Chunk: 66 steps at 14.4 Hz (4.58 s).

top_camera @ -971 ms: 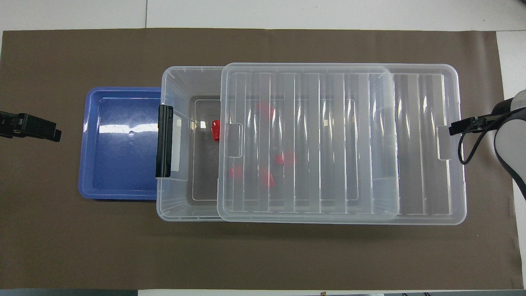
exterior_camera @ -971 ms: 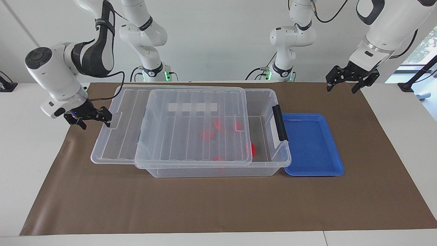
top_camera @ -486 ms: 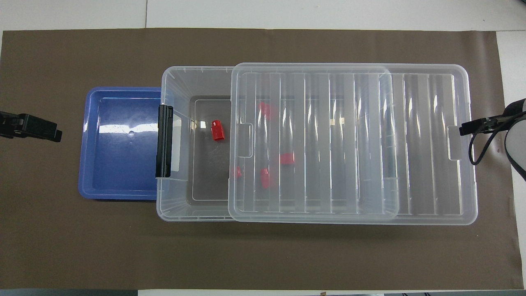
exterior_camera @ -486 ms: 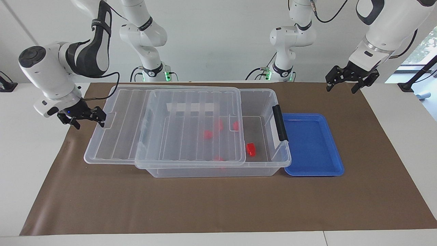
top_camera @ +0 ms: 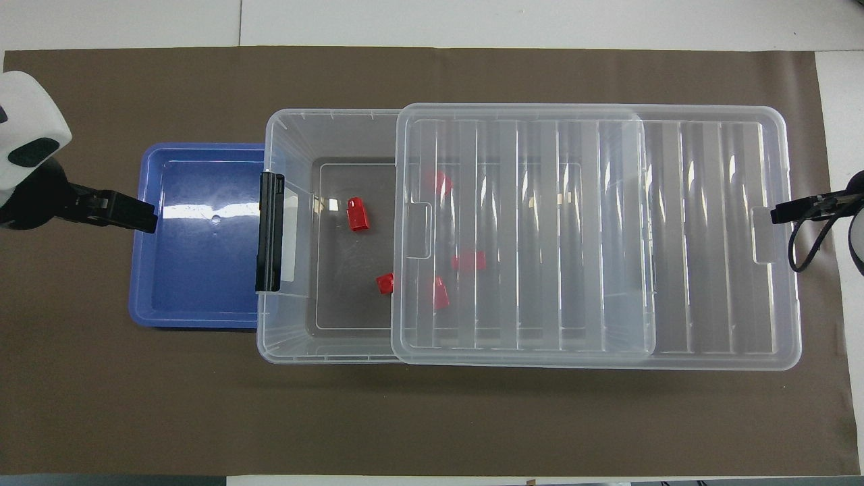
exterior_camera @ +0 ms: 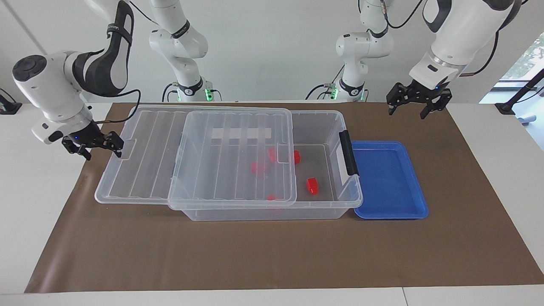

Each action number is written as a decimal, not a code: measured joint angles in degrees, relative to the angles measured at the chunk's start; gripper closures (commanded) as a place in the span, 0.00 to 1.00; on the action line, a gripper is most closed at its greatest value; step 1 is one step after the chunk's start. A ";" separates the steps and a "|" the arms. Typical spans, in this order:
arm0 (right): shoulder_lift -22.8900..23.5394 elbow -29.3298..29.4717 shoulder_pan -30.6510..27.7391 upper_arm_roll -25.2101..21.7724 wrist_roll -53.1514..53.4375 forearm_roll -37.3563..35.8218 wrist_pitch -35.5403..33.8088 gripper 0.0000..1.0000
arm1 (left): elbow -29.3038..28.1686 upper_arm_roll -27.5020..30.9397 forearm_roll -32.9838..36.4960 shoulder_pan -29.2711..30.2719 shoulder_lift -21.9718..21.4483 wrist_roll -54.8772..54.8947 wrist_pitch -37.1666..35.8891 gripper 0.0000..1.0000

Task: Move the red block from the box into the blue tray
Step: 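Reach the left gripper into the opened box toward a red block, then grasp a red block with the left gripper and lift it, then carry the red block over the blue tray with the left gripper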

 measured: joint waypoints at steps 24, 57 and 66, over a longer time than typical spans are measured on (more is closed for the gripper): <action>0.24 9.58 2.07 0.45 1.14 -0.95 -10.94 0.00 | -16.76 -6.11 11.40 -14.61 20.80 -36.37 43.86 0.00; -3.80 17.13 9.91 2.28 21.40 1.10 -24.20 0.00 | -13.75 -5.33 10.89 -13.95 5.93 -42.25 29.28 1.00; -3.81 16.74 5.04 2.04 15.70 1.09 -24.50 0.00 | -16.47 -4.66 3.73 2.80 4.38 -15.14 28.19 1.00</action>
